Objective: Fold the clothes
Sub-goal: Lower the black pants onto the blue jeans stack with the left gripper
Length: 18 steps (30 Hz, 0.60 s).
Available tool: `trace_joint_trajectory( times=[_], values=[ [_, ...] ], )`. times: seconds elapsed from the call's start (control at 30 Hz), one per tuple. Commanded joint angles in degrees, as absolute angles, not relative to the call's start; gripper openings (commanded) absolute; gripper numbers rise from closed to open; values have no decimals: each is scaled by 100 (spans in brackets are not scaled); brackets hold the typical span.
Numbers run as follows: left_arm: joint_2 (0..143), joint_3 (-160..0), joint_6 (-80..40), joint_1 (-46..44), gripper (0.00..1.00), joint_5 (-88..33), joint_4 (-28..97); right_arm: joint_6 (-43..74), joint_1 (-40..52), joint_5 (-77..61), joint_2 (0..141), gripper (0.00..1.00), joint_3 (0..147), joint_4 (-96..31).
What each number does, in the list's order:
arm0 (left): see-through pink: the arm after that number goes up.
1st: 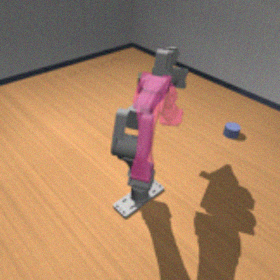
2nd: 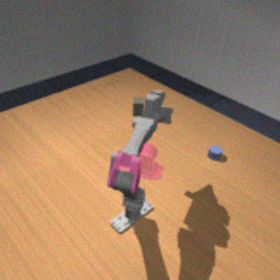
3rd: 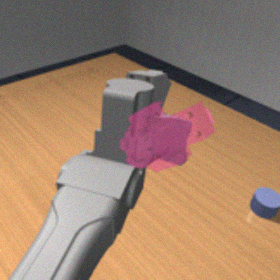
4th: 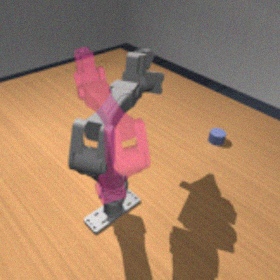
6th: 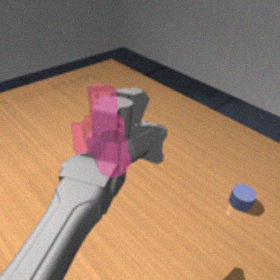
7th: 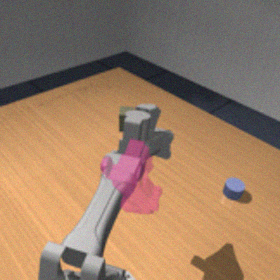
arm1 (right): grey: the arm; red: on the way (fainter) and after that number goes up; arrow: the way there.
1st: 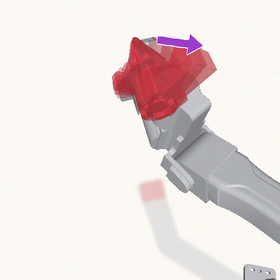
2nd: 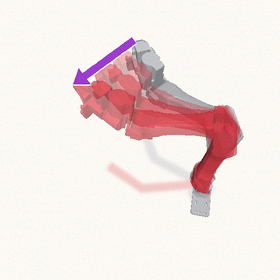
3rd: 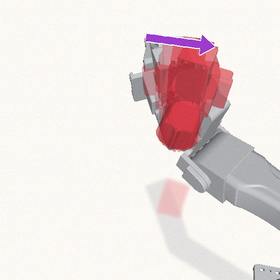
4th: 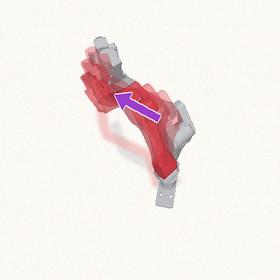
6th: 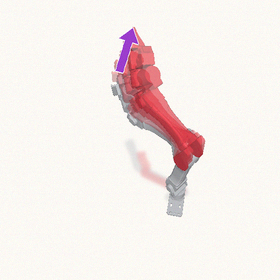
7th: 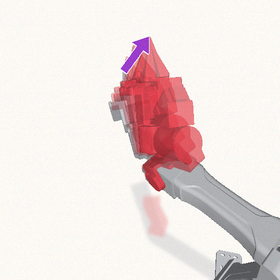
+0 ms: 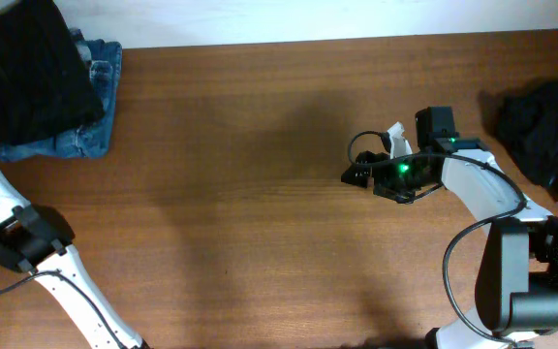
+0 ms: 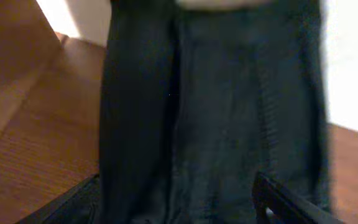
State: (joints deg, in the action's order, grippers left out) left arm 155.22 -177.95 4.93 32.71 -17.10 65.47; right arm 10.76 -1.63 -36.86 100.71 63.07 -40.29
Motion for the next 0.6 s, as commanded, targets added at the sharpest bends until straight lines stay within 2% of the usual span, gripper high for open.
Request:
trace_joint_trajectory(
  times=[0.0, 0.13, 0.27, 0.37, 0.4, 0.43, 0.47, 0.5, 0.57],
  values=[
    [14892, -17987, 115, 3291, 86, -1732, 6726, 1100, -148, -3636, 10112, 99, 6239, -4027],
    [14720, -17987, -108, 3291, 86, -2217, 7297, 1100, -148, -3636, 10112, 99, 6241, -4032],
    [14720, -17952, -84, 3234, 76, -2969, 7616, 1100, -148, -3636, 10112, 99, 6241, -4027],
    [14722, -17860, 8, 3037, 70, -2856, 7505, 1100, -148, -3636, 10112, 99, 6241, -4027],
    [14722, -17817, 8, 2987, 67, -2766, 7419, 1100, -148, -3636, 10112, 99, 6239, -4027],
    [14722, -17736, -1, 2882, 59, -2486, 7199, 1103, -148, -3638, 10112, 99, 6239, -4029],
    [14722, -17672, -5, 2810, 44, -2233, 6993, 1103, -148, -3638, 10112, 99, 6241, -4032],
    [14722, -17565, -38, 2718, 36, -1918, 6685, 1103, -148, -3638, 10112, 99, 6241, -4034],
    [14726, -17310, -198, 2569, 32, -1352, 6034, 1100, -148, -3638, 10112, 99, 6239, -4040]
  ],
)
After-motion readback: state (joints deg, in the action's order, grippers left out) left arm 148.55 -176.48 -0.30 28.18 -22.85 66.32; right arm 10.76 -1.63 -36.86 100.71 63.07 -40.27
